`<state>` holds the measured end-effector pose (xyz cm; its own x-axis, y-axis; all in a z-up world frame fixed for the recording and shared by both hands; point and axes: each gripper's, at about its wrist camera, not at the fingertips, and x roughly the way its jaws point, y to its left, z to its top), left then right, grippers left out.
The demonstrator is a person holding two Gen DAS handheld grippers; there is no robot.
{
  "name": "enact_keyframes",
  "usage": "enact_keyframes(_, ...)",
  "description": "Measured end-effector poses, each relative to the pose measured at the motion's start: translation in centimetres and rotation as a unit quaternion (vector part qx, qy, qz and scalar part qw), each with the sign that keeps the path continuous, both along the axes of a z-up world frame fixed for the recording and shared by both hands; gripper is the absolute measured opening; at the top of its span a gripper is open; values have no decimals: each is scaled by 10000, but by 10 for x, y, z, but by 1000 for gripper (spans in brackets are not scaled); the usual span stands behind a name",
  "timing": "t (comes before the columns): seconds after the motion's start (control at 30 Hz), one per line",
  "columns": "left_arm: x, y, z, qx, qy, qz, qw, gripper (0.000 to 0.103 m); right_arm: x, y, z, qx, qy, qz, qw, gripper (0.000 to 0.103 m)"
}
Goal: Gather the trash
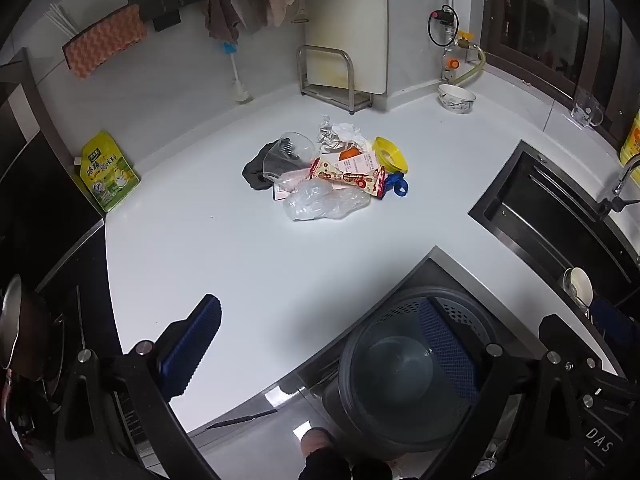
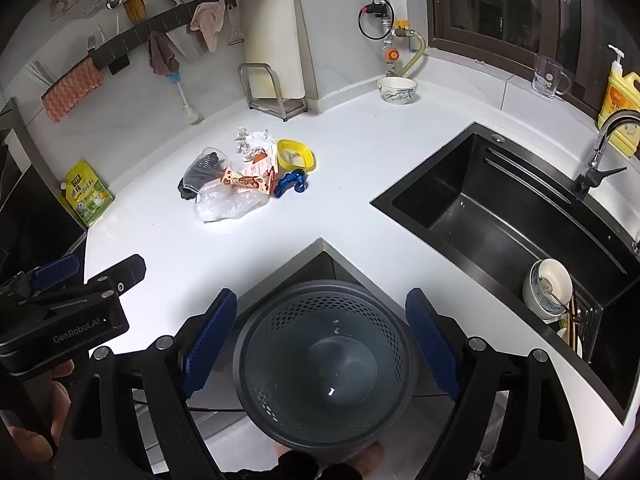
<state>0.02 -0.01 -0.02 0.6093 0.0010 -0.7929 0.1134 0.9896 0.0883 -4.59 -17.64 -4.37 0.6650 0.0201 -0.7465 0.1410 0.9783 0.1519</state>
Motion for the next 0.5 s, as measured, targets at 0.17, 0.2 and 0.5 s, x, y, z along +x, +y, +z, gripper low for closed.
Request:
enact_keyframes(0.17, 0, -1, 0, -2, -9, -9, 10000, 97, -2, 1, 1, 6, 0, 8, 10000, 82)
enact_keyframes(0.2, 0, 0, 0, -36, -10, -4, 10000, 97, -2, 1, 1, 11, 9, 12, 10000, 82)
enact_keyframes(0.5, 0, 0, 0, -35, -20, 3, 10000, 97, -4, 3, 4, -6, -28, 0, 10000, 82)
